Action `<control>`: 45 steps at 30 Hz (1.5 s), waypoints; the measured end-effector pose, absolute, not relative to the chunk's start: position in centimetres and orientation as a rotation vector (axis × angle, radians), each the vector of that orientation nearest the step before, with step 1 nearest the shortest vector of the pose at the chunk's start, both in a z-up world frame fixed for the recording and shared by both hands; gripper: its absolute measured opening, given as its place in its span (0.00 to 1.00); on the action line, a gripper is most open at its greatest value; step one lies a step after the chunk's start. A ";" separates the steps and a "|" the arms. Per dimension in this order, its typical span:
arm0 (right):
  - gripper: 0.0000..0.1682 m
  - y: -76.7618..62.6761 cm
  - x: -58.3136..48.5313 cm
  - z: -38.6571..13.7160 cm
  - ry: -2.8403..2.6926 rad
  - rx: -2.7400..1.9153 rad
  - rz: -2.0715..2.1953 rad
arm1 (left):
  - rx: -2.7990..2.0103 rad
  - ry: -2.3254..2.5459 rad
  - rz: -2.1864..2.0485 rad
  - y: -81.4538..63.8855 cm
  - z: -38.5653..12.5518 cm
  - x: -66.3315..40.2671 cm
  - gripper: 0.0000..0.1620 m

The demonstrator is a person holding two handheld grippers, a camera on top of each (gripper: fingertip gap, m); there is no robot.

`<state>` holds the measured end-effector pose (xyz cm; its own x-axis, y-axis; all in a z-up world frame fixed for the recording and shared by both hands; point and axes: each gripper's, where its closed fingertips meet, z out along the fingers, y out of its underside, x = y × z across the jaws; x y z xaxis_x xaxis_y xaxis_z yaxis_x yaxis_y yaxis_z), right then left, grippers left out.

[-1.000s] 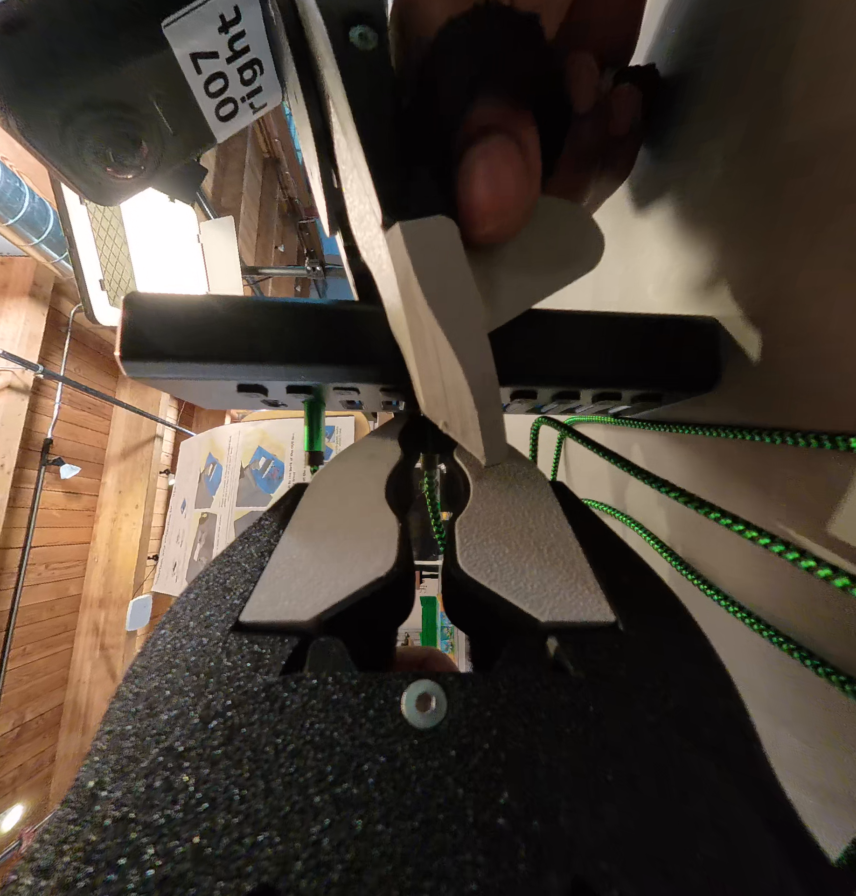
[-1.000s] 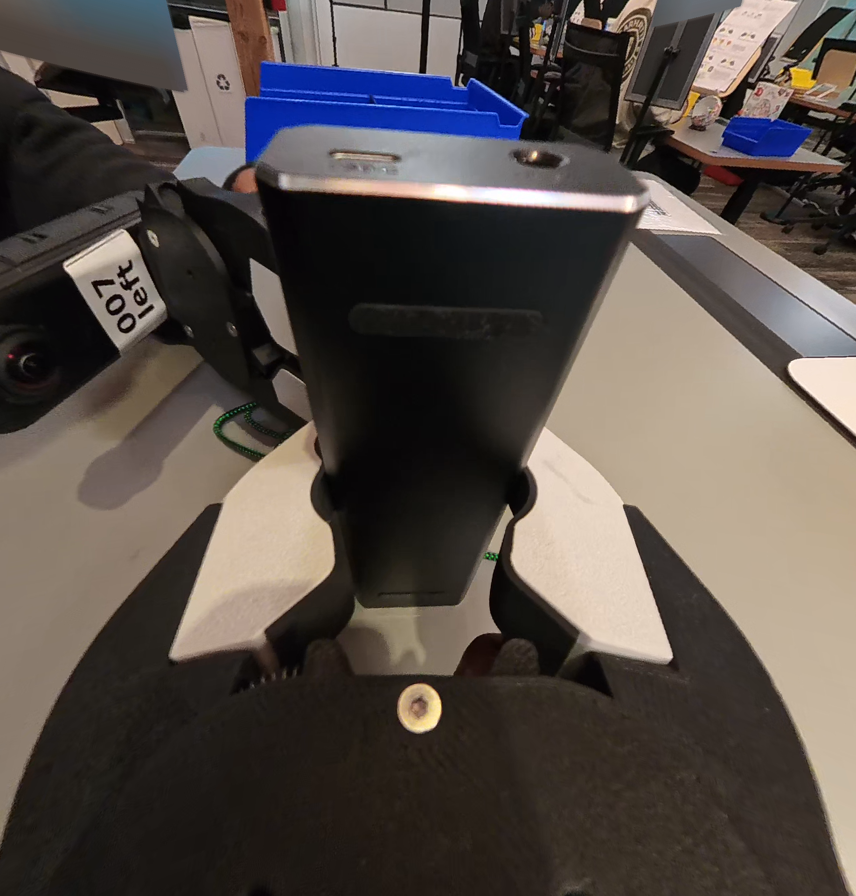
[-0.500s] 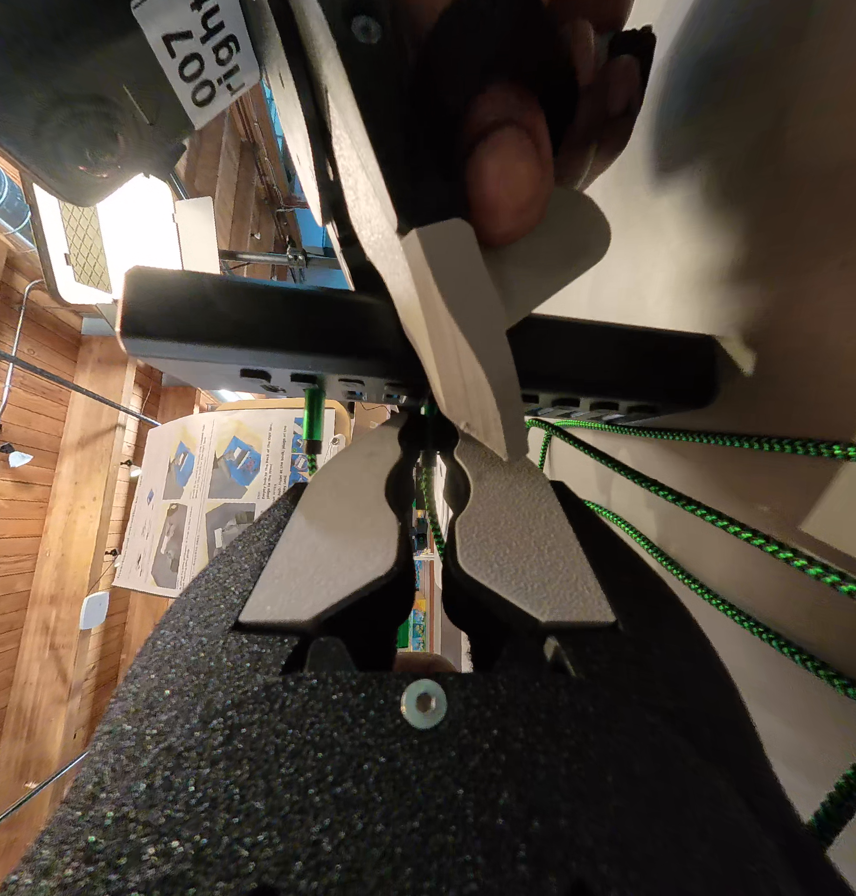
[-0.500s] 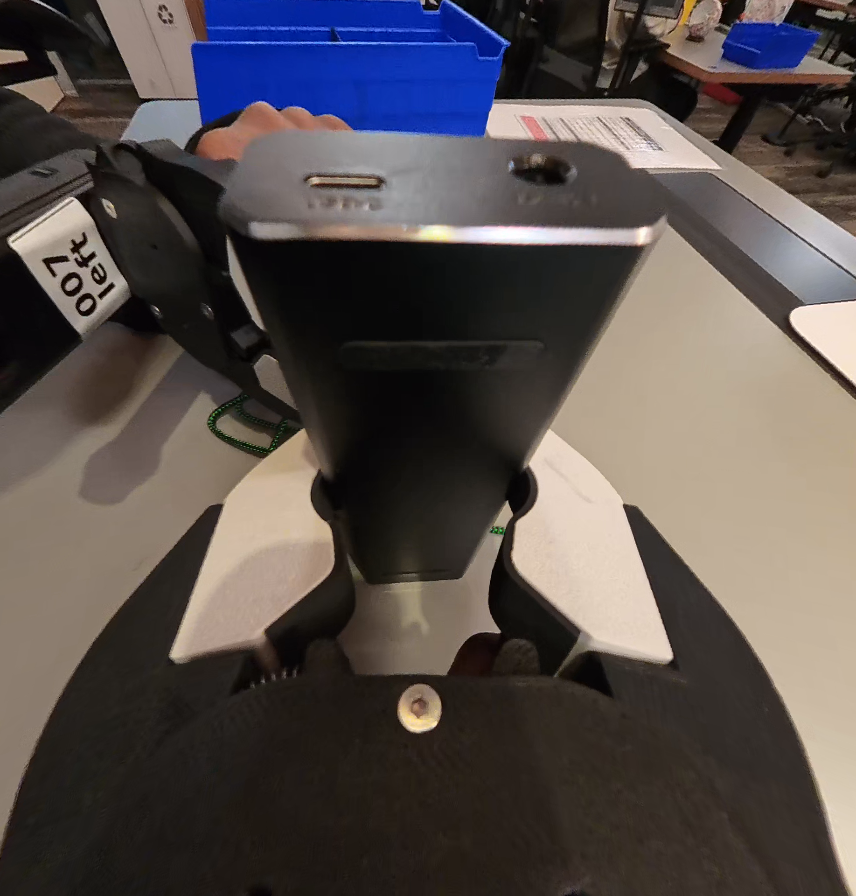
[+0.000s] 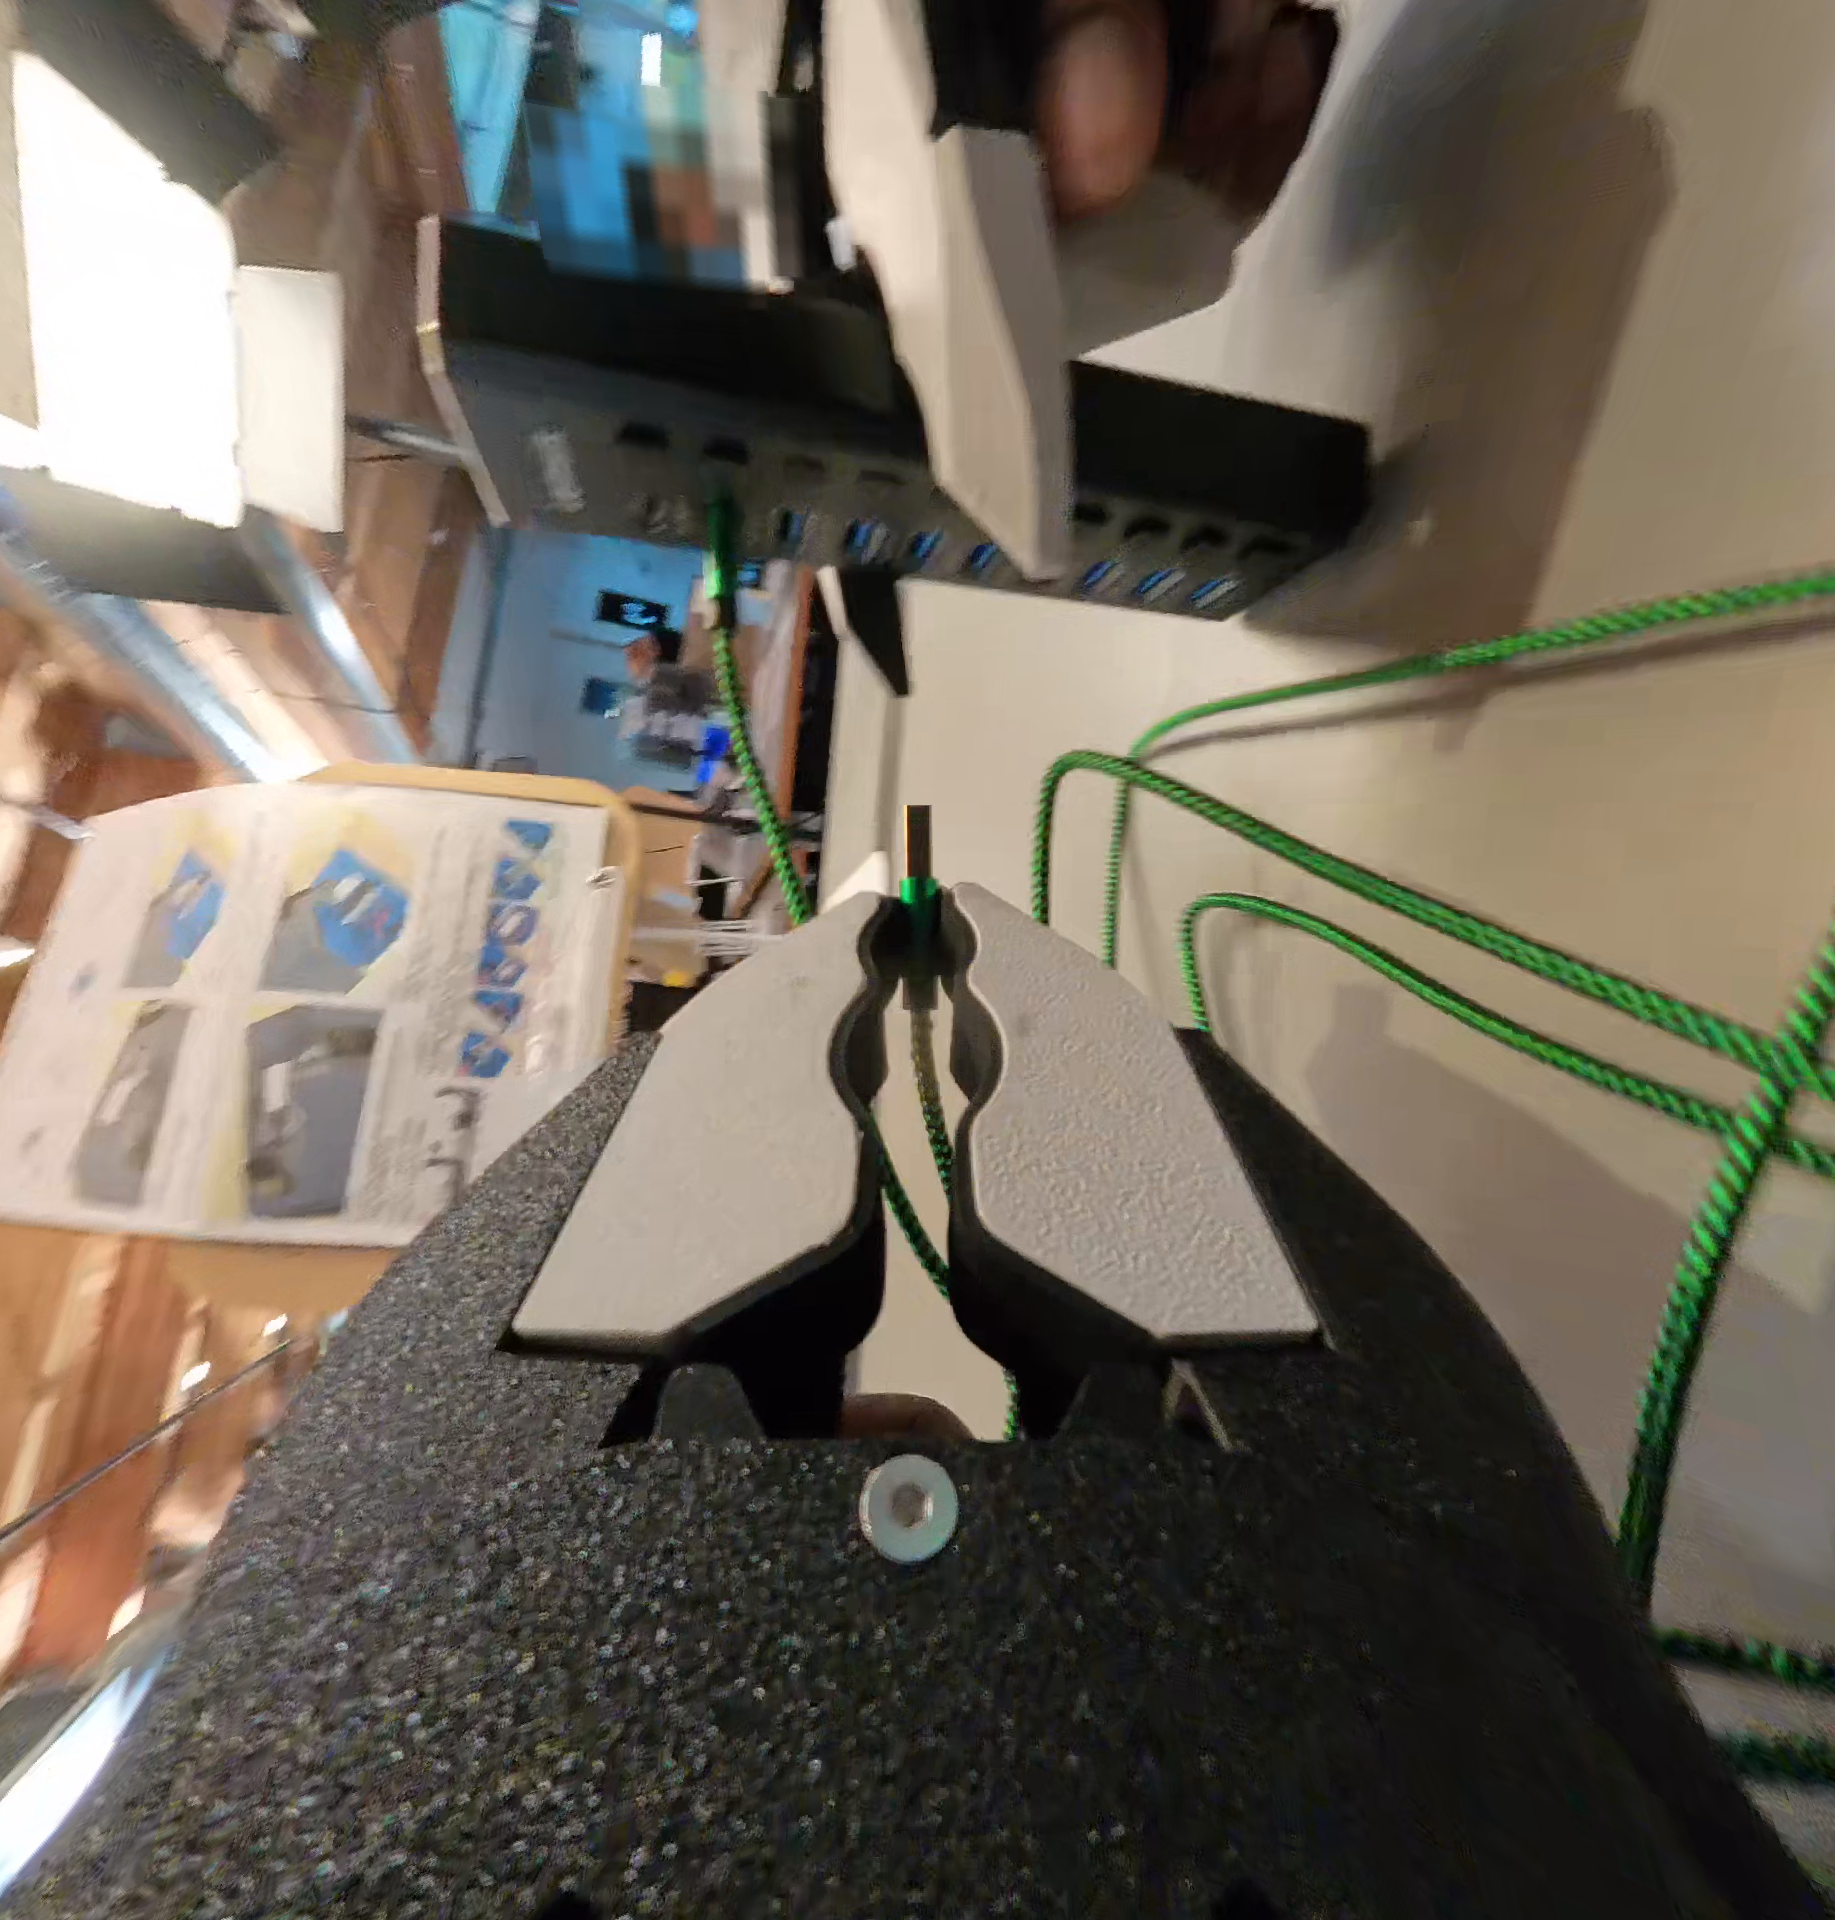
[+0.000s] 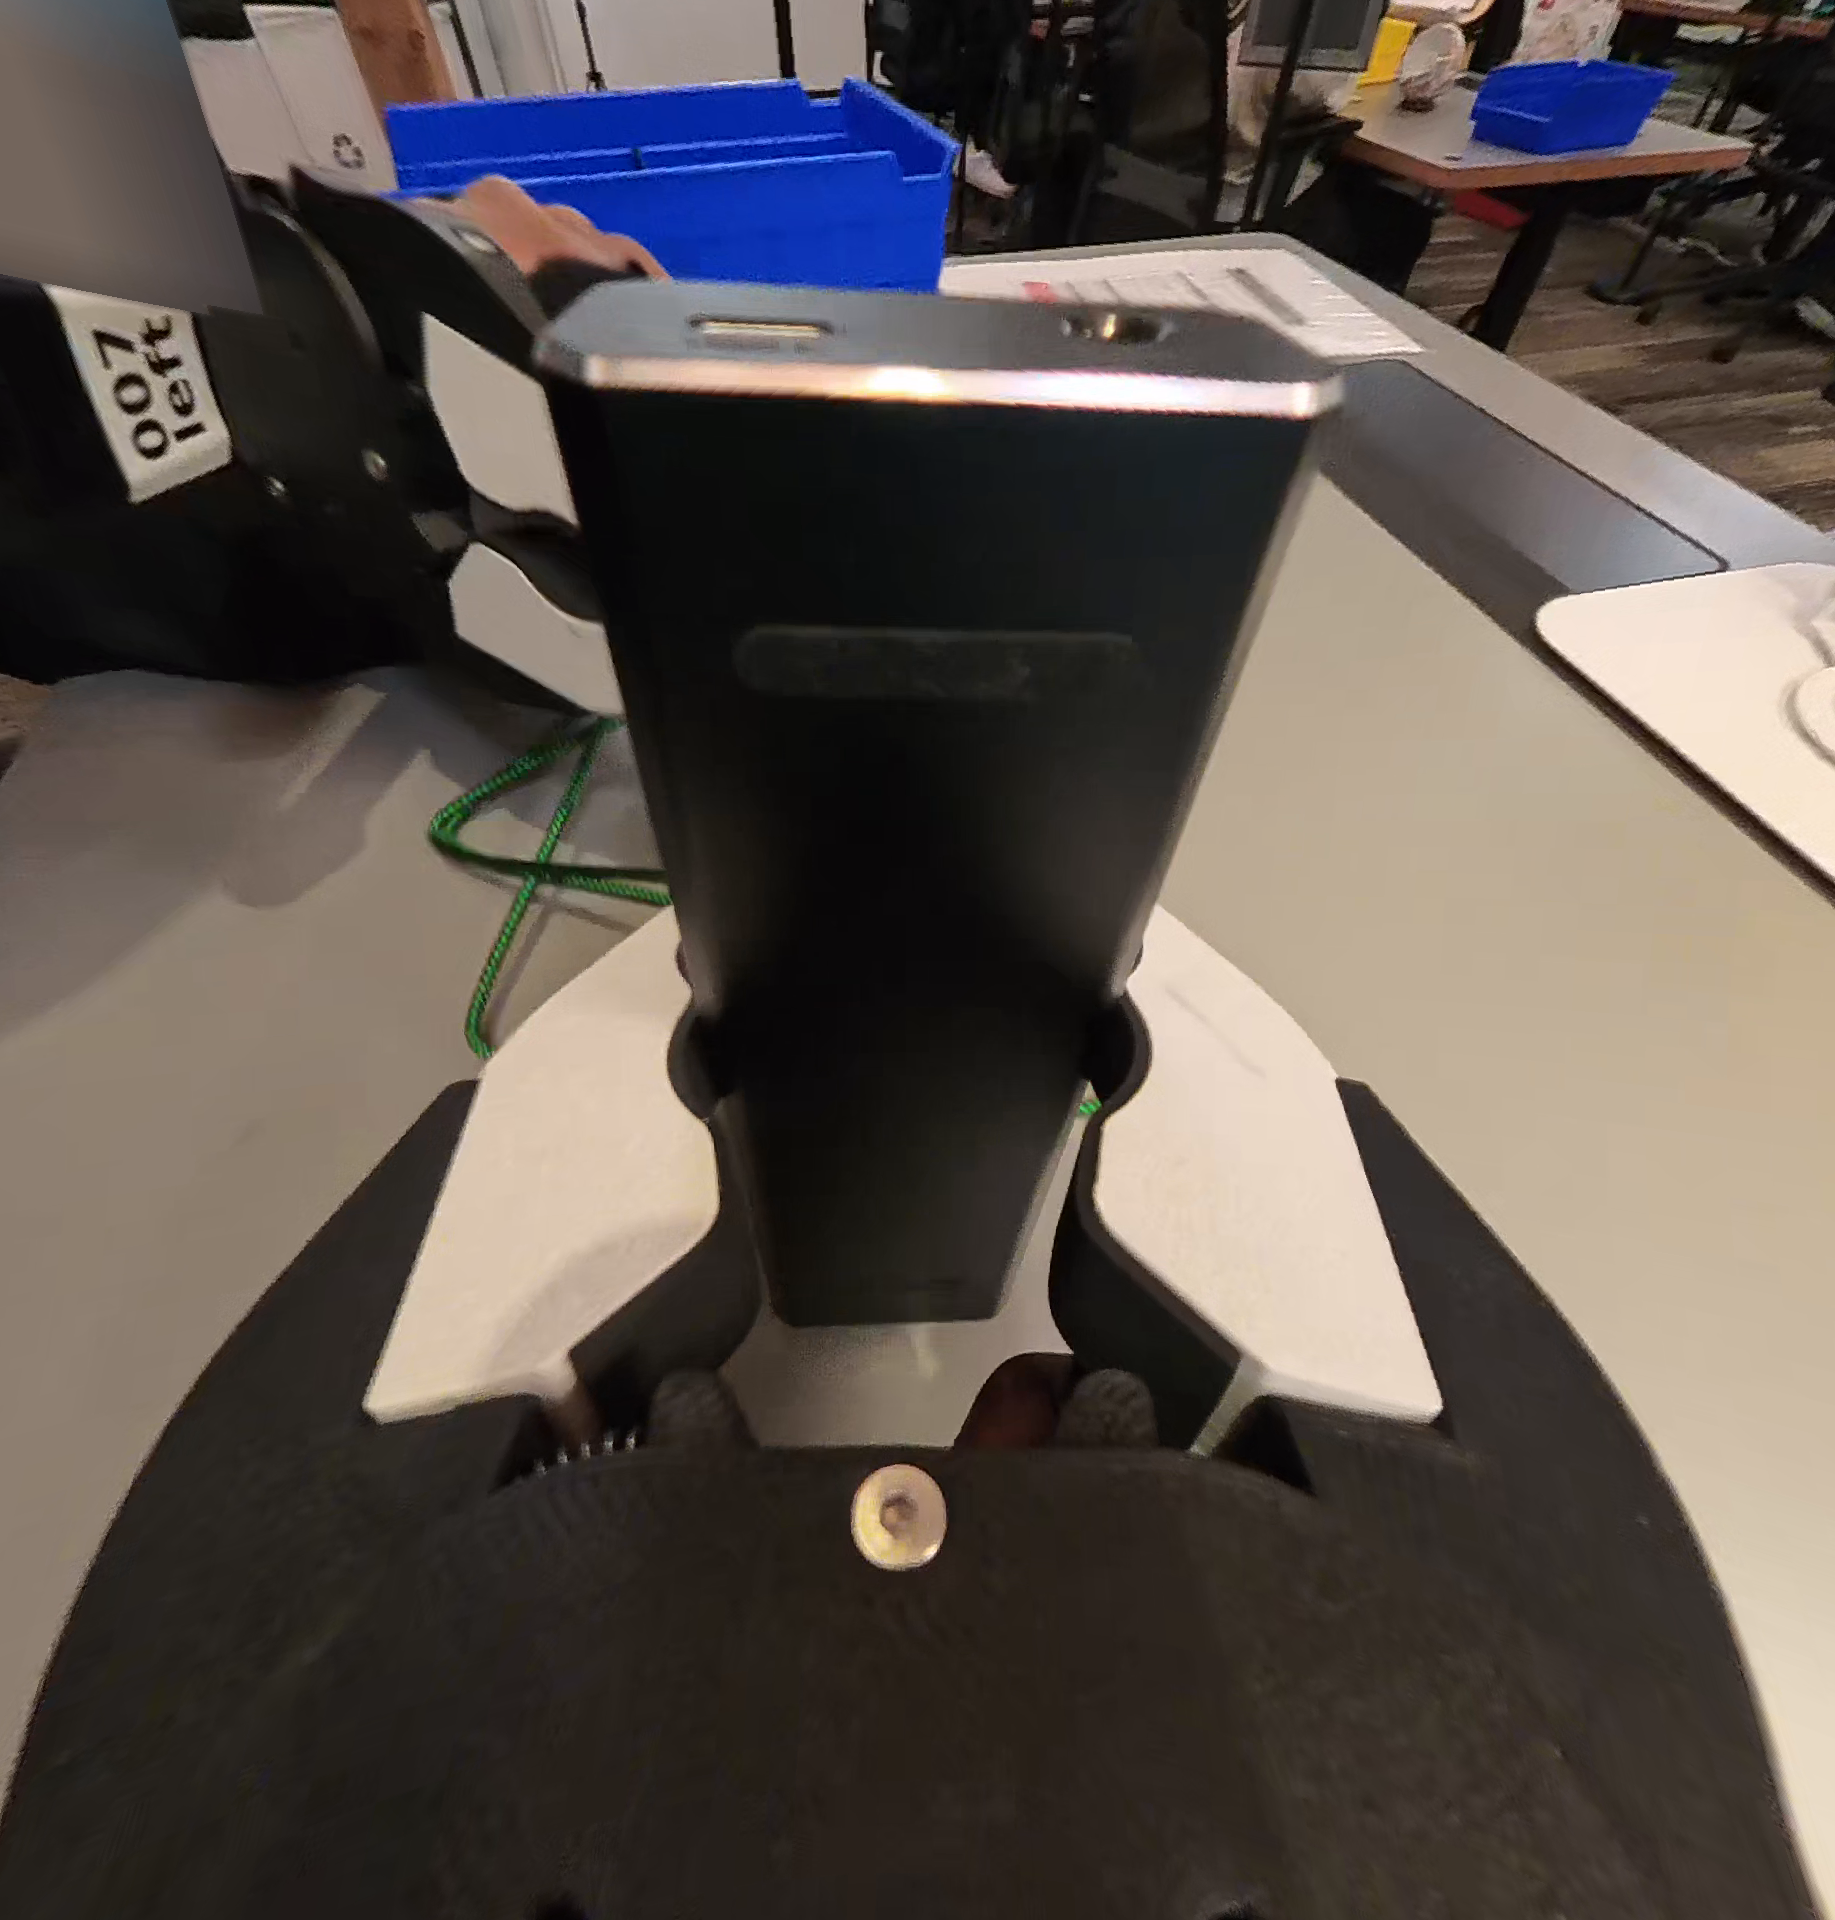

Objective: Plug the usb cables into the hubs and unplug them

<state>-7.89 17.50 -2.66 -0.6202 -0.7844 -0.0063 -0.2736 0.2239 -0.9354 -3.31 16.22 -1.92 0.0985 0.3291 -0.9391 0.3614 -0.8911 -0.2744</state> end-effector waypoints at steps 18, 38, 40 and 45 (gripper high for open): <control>0.42 18.2 -6.5 -2.6 1.893 -0.991 -1.421 | 2.632 1.045 -2.202 19.8 -1.0 -4.0 0.24; 0.42 19.8 -5.2 -1.8 1.770 -1.056 -1.423 | 2.965 2.076 -1.727 19.9 0.9 -7.1 0.24; 0.42 19.9 -5.0 -1.8 1.763 -1.068 -1.425 | 2.995 2.180 -1.718 20.6 1.2 -7.3 0.18; 0.42 20.0 -4.7 -2.3 1.784 -1.105 -1.415 | 2.974 2.325 -1.712 20.6 1.1 -7.2 0.09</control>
<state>-4.67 19.98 -2.25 -0.4730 -0.8801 0.0399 -0.2392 0.0846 -0.9673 -7.24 20.62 1.10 0.2541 0.9670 0.0173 0.2707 -0.0540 -0.9612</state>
